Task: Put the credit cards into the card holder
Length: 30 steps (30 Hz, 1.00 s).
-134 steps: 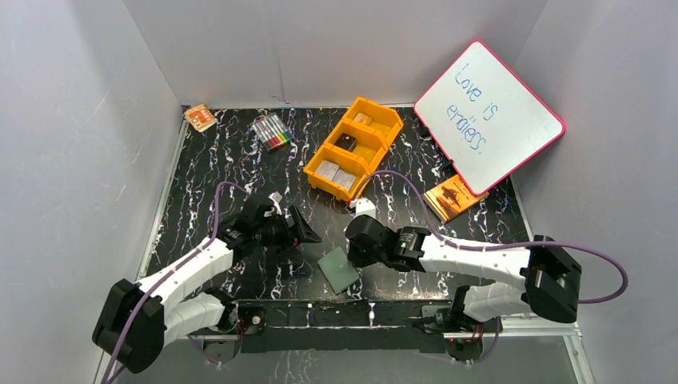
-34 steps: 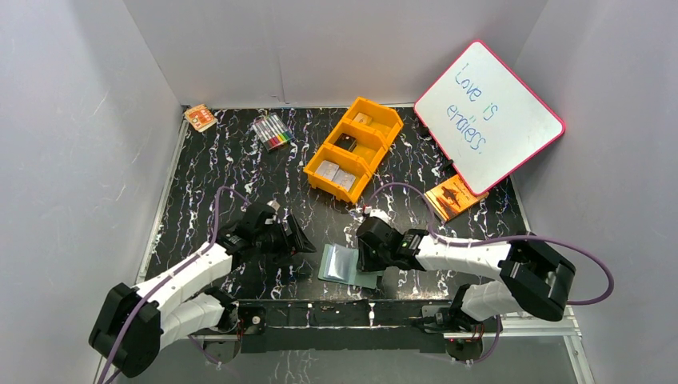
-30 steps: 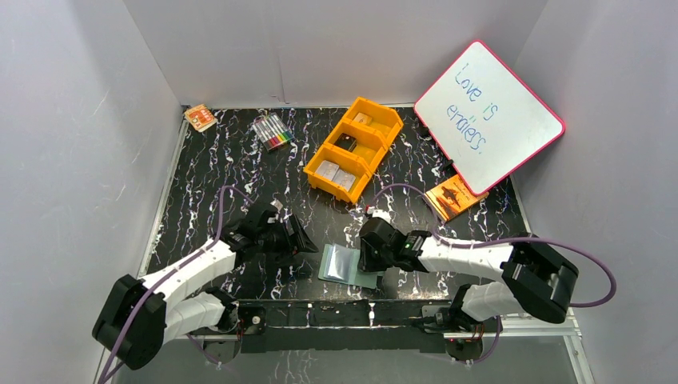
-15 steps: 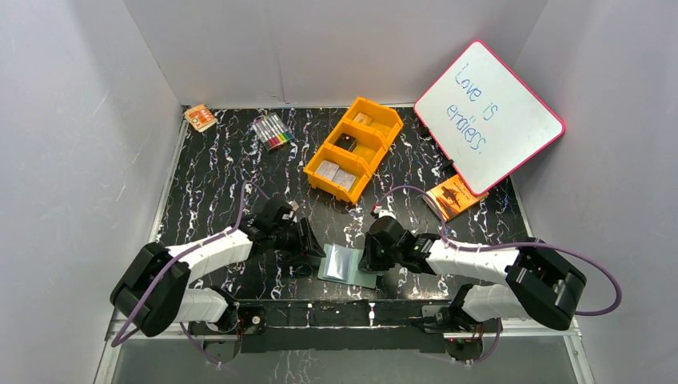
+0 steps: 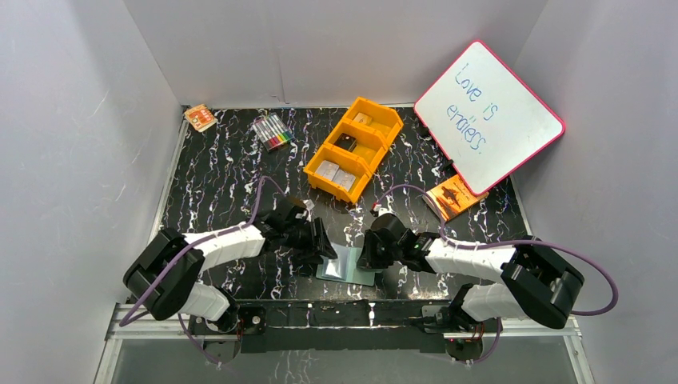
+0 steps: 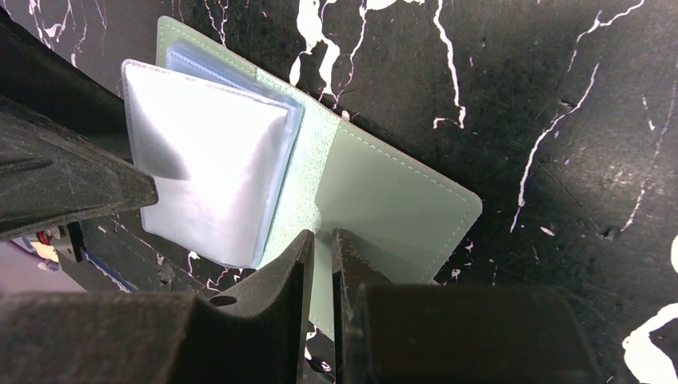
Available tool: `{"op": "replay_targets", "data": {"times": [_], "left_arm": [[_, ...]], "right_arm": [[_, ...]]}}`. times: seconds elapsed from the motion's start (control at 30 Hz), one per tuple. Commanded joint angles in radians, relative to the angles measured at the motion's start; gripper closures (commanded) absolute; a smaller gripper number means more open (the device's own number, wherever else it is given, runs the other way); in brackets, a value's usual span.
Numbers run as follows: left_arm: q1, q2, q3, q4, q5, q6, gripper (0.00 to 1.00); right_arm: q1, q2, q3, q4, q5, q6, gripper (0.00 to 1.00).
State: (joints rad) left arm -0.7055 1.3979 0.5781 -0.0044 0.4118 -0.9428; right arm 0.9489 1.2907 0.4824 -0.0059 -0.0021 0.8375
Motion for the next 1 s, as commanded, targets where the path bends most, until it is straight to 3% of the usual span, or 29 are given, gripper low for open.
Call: {"op": "replay_targets", "data": {"times": [0.0,0.23,0.43,0.63,0.87,0.97], "left_arm": [[-0.022,0.007,0.047,0.038,0.035,0.003,0.5],[-0.051,0.049,0.09,0.068,0.051,0.0,0.57],[-0.075,0.083,0.127,0.079,0.053,-0.004,0.71],[-0.086,0.096,0.149,0.089,0.059,-0.005,0.83],[-0.092,0.095,0.157,0.097,0.064,-0.008,0.99],[-0.091,0.08,0.147,0.089,0.05,-0.015,1.0]], "right_arm": [[-0.009,0.028,-0.028,-0.01,0.04,-0.026,0.78],[-0.009,0.021,-0.022,-0.004,0.03,-0.02,0.77],[-0.009,-0.006,-0.016,-0.02,0.029,-0.013,0.74],[-0.009,-0.057,-0.022,-0.049,0.038,0.009,0.64],[-0.01,-0.089,-0.025,-0.068,0.044,0.018,0.62],[-0.01,-0.123,-0.025,-0.097,0.049,0.028,0.58]]}}
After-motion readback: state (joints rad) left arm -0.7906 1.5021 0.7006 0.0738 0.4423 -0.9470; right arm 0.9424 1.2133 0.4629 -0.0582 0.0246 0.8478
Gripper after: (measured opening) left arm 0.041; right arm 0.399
